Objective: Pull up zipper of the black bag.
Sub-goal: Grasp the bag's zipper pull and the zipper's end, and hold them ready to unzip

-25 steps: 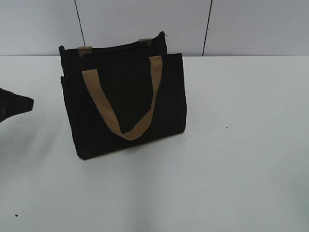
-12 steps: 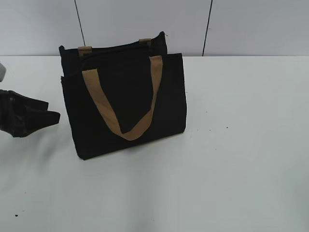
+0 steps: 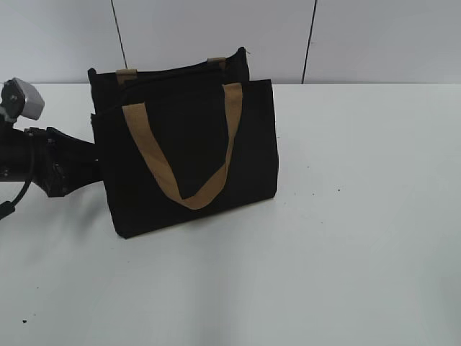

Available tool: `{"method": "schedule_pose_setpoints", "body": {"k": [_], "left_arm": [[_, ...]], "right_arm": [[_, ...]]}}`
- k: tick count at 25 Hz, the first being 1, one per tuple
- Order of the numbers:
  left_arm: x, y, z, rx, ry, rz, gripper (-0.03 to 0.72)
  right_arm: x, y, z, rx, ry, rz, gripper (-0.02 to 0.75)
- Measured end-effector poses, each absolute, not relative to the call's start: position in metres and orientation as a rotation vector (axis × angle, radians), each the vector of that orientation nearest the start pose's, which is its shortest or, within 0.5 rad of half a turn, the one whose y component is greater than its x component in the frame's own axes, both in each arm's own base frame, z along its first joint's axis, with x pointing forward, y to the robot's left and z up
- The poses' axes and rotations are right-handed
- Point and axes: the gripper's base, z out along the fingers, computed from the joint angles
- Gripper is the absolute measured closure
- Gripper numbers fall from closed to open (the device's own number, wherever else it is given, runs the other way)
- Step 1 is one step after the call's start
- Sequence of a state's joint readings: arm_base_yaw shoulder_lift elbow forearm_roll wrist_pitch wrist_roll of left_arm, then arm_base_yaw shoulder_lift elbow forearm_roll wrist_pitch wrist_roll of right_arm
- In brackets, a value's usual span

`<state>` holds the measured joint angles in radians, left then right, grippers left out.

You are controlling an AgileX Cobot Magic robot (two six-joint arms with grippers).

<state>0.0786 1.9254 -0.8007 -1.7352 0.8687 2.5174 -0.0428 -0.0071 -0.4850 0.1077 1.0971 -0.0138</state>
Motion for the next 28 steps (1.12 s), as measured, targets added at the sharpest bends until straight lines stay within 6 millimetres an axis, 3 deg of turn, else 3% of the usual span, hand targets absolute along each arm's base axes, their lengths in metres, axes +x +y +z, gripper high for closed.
{"method": "schedule_pose_setpoints", "body": {"k": [11, 15, 24, 28], "left_arm": [[0.324, -0.058, 0.116, 1.024, 1.893, -0.644, 0.225], [0.329, -0.059, 0.120, 1.035, 1.872, -0.632, 0.324], [0.335, -0.059, 0.124, 0.999, 1.880, -0.643, 0.644], [0.335, -0.059, 0.128, 0.969, 1.896, -0.653, 0.662]], "right_arm": [[-0.006, 0.009, 0.271, 0.023, 2.085, 0.095, 0.192], [-0.006, 0.009, 0.271, 0.023, 2.085, 0.095, 0.192], [-0.006, 0.009, 0.271, -0.013, 2.082, 0.079, 0.192], [0.000, 0.014, 0.287, -0.144, 2.094, 0.081, 0.204]]}}
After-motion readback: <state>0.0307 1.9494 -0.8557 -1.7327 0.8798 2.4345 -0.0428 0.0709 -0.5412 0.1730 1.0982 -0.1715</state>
